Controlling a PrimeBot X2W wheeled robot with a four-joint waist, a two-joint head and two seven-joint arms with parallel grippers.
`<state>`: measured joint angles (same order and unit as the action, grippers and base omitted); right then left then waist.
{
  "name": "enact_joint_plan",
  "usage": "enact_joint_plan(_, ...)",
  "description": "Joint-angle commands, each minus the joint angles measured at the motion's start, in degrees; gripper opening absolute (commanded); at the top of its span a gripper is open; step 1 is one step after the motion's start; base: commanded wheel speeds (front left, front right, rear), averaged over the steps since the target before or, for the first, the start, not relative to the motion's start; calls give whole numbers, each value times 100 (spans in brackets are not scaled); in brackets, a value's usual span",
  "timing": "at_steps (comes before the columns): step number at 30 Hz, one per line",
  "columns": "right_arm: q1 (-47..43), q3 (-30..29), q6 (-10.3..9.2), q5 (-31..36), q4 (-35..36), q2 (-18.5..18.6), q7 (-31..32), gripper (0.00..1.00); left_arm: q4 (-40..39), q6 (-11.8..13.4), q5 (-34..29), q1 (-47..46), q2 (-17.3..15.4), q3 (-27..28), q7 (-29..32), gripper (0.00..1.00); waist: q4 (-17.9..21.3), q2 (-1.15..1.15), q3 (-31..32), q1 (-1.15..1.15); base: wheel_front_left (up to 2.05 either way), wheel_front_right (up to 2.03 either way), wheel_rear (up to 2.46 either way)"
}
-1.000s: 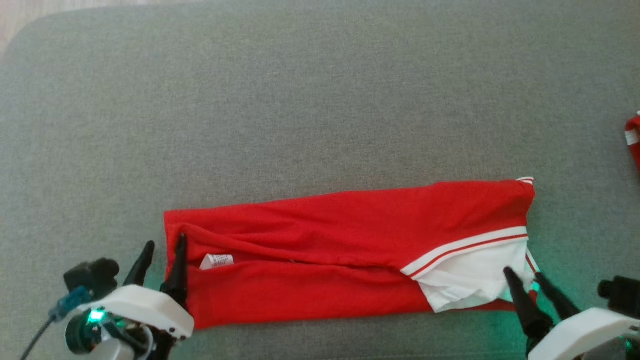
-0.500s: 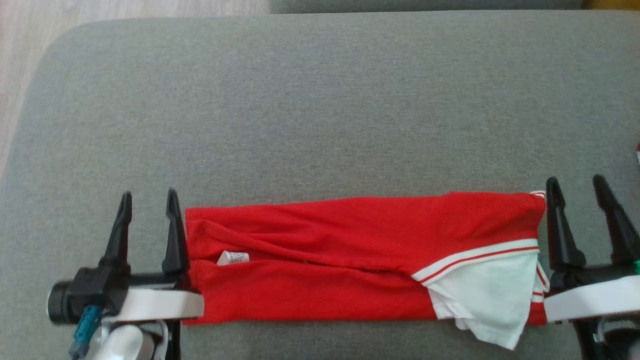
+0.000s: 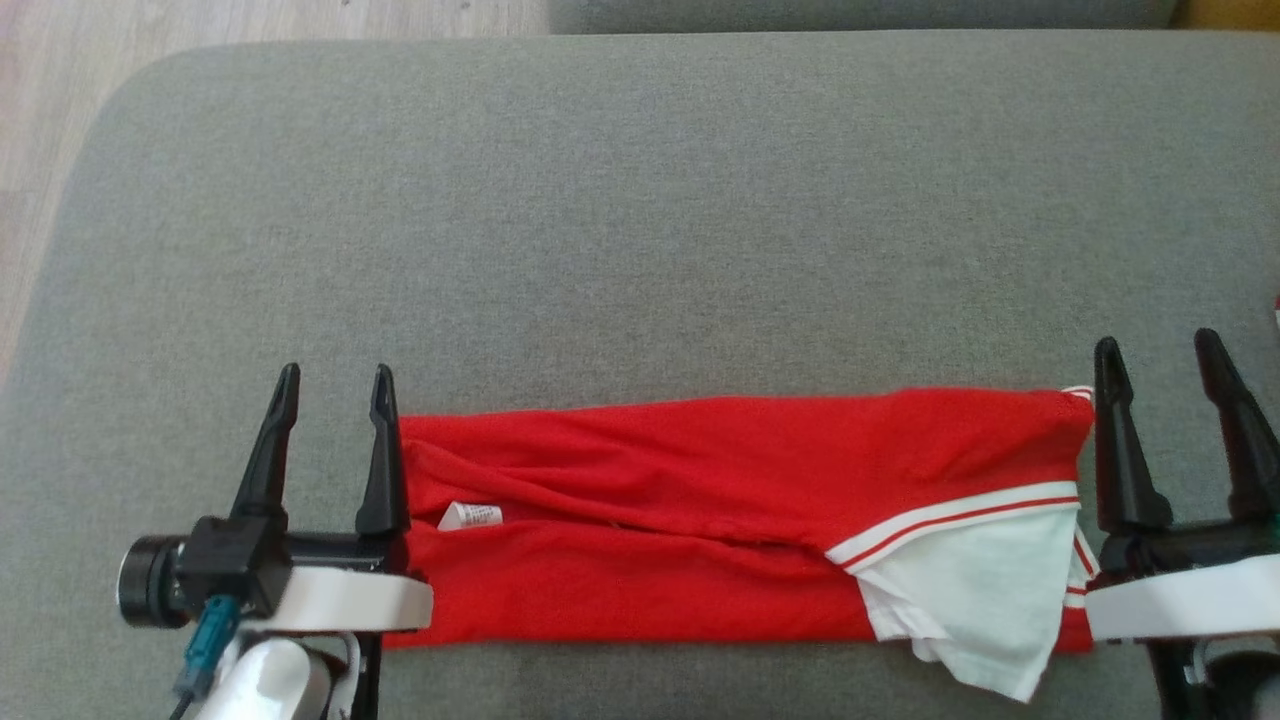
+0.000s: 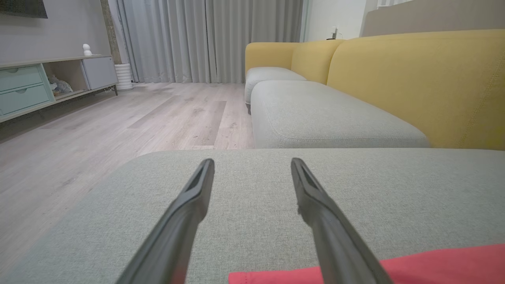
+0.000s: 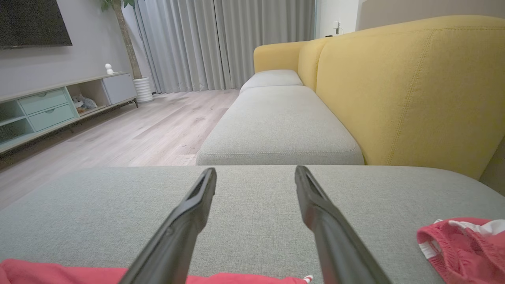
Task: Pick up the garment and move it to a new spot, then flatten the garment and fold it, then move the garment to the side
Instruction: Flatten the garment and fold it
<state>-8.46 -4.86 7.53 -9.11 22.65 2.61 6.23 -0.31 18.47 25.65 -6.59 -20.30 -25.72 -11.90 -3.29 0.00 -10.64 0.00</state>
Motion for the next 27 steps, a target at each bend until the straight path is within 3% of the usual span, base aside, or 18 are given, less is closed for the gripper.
enact_joint_plan(1,139,110,-4,-63,185,63,-16,100,-148,24,-19,-201,-132,214,-1,100,-5,0,-1,0,0,0,0)
enact_joint_plan(5,30,8,-4,-200,-179,51,184,100,-164,6,-25,-252,-100,177,-26,100,-77,0,-29,0,0,0,0)
enact_joint_plan(14,-87,-290,-4,-516,-2117,314,978,100,-107,-122,-75,-466,51,48,-146,100,-396,0,-186,0,0,0,0)
enact_joint_plan(20,83,-205,-4,-730,-2738,292,1675,100,-50,-164,-80,-515,125,37,-209,100,-472,0,-251,0,0,0,0)
enact_joint_plan(21,94,-164,-4,-787,-2772,285,1819,85,-43,-169,-82,-521,134,40,-218,100,-481,0,-259,0,0,0,0)
enact_joint_plan(22,97,-125,-4,-833,-2786,286,1950,35,-38,-175,-85,-529,143,41,-226,100,-488,0,-268,0,0,0,0)
enact_joint_plan(23,104,-88,-4,-889,-2760,284,2047,0,-35,-180,-88,-534,150,48,-234,100,-493,0,-276,0,0,0,0)
enact_joint_plan(27,172,-28,-4,-988,-2340,292,2089,0,-29,-177,-99,-532,159,102,-261,100,-461,0,-288,0,0,0,0)
